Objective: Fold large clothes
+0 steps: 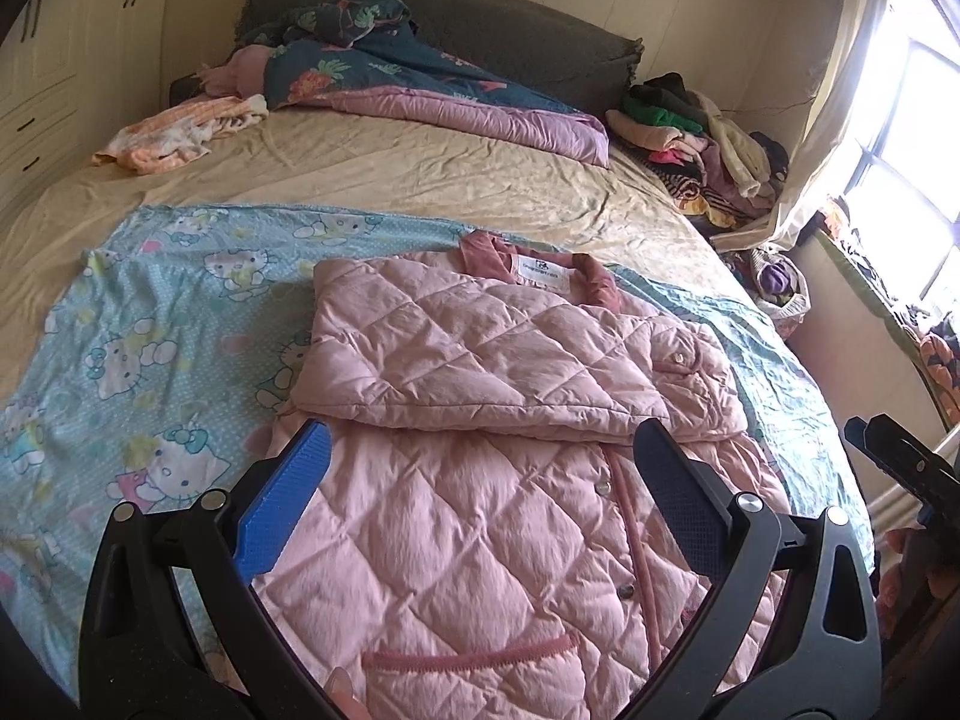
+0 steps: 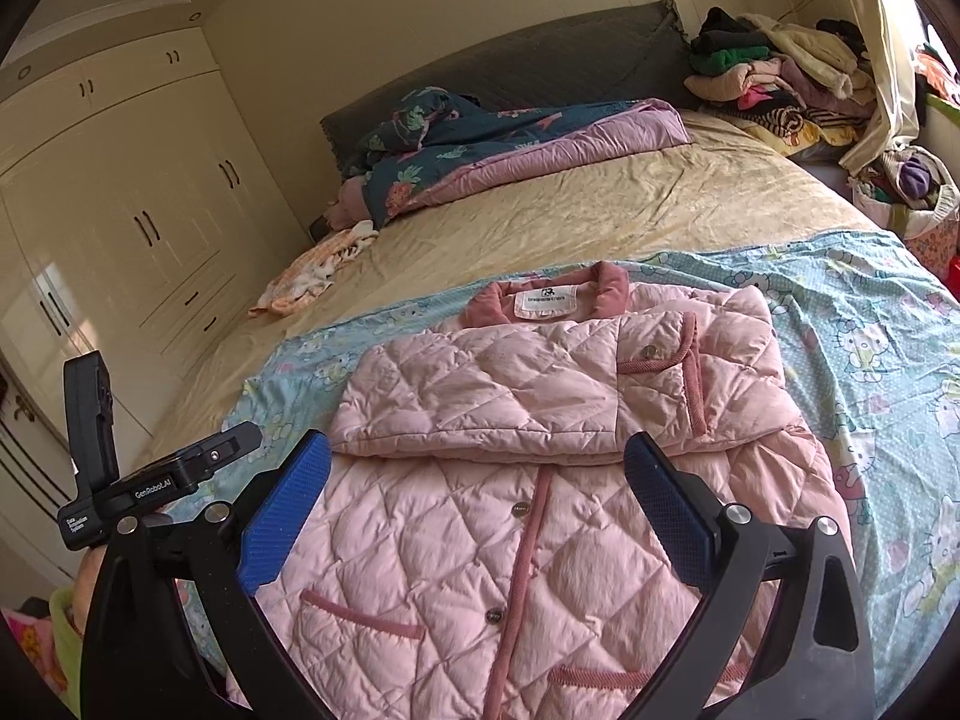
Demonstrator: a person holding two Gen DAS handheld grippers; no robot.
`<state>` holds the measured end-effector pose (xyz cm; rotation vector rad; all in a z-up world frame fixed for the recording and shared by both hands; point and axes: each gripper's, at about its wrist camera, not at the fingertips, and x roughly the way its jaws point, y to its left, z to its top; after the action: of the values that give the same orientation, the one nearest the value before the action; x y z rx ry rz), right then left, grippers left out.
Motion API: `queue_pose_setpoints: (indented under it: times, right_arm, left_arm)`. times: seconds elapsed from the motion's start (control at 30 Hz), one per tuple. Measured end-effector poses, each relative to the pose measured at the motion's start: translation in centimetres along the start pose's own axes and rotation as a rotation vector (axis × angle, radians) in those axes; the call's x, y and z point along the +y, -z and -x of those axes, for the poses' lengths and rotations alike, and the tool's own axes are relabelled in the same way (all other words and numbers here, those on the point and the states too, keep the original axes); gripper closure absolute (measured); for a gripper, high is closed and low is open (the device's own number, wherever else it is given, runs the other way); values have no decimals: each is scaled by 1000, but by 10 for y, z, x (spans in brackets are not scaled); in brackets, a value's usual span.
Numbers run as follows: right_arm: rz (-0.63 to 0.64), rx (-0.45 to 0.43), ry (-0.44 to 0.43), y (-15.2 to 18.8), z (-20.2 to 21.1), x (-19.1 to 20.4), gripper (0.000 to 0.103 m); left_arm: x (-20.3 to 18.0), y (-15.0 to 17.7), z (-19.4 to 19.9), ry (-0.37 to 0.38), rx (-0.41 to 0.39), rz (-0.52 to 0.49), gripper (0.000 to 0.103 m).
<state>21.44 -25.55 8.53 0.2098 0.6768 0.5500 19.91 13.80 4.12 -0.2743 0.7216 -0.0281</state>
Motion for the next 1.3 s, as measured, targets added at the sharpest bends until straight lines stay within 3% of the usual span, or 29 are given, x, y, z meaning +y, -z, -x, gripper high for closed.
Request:
queue_pose_setpoints:
  times: [0.67, 1.0, 1.3]
  right_arm:
    - [43, -30, 38, 38, 38, 9, 5]
    - [30, -34, 174, 64, 54, -26, 5]
    - [-6, -37, 224, 88, 68, -60, 5]
  left_arm:
    - [5, 47, 28, -16, -30, -25, 8]
    - [5, 74, 30, -56, -24, -53, 8]
    - [12, 103, 32, -84, -8, -52, 8]
